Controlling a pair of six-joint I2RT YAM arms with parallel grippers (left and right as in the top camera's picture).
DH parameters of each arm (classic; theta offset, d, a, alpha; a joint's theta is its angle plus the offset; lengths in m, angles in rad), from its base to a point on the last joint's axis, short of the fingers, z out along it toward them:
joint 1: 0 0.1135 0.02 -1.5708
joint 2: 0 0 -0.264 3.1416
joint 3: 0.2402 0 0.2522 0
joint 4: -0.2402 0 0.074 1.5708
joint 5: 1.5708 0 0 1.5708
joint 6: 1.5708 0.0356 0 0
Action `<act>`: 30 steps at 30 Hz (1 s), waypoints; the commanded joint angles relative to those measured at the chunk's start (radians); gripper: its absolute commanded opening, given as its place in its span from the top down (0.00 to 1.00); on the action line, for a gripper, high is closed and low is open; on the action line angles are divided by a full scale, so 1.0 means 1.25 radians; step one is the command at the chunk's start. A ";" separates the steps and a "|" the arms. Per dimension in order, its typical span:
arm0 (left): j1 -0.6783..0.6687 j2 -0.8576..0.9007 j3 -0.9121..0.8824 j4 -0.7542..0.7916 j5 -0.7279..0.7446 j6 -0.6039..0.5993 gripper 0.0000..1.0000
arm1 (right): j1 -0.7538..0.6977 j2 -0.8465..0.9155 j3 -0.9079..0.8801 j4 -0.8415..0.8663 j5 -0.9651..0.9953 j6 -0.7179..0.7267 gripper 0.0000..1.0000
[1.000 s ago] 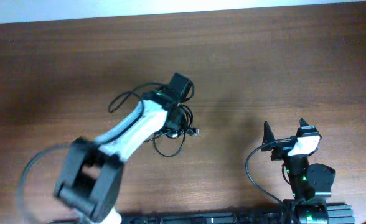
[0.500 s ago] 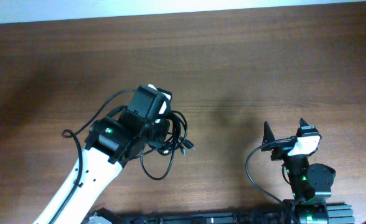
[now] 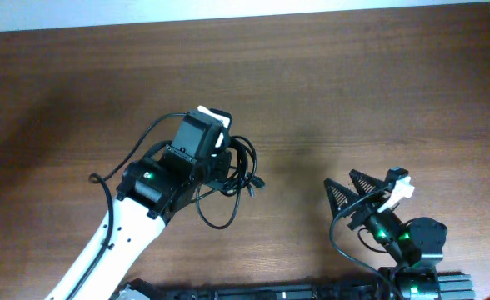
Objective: Untangle cables
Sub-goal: 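Reach the right gripper to the held bundle and grasp a cable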
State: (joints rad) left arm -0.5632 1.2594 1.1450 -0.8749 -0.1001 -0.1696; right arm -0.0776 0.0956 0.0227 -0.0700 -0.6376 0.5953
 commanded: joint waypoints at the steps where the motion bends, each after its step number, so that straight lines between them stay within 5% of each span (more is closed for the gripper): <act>1: 0.001 -0.011 0.001 0.009 0.014 -0.090 1.00 | 0.004 0.009 0.041 -0.010 -0.061 -0.002 0.01; 7: 0.001 -0.010 0.001 0.011 0.014 -0.107 1.00 | 0.004 0.273 0.302 -0.188 -0.101 -0.063 0.01; 11: 0.000 -0.008 0.001 0.016 0.015 -0.095 1.00 | 0.005 0.519 0.438 -0.034 -0.450 -0.042 0.01; 13: -0.010 -0.006 0.001 0.023 0.052 0.067 1.00 | 0.007 0.590 0.438 0.009 -0.488 -0.023 0.09; 14: -0.020 -0.006 0.001 0.024 0.069 0.172 1.00 | 0.029 0.638 0.438 -0.001 -0.489 -0.009 0.14; 17: -0.031 -0.005 0.001 0.031 0.069 0.266 1.00 | 0.103 0.711 0.438 0.007 -0.486 0.013 0.17; 20: -0.031 -0.005 0.001 0.036 0.070 0.278 1.00 | 0.217 0.802 0.438 0.090 -0.448 0.035 0.31; 24: -0.031 -0.005 0.001 0.036 0.117 0.278 1.00 | 0.321 0.859 0.438 0.166 -0.258 0.241 0.31; 30: -0.031 0.054 0.001 0.036 0.101 0.278 1.00 | 0.376 0.866 0.438 0.317 -0.192 0.273 0.34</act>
State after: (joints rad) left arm -0.5999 1.2751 1.1408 -0.8280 0.0231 0.1646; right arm 0.3824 1.1812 0.5552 0.3092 -0.9367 0.9127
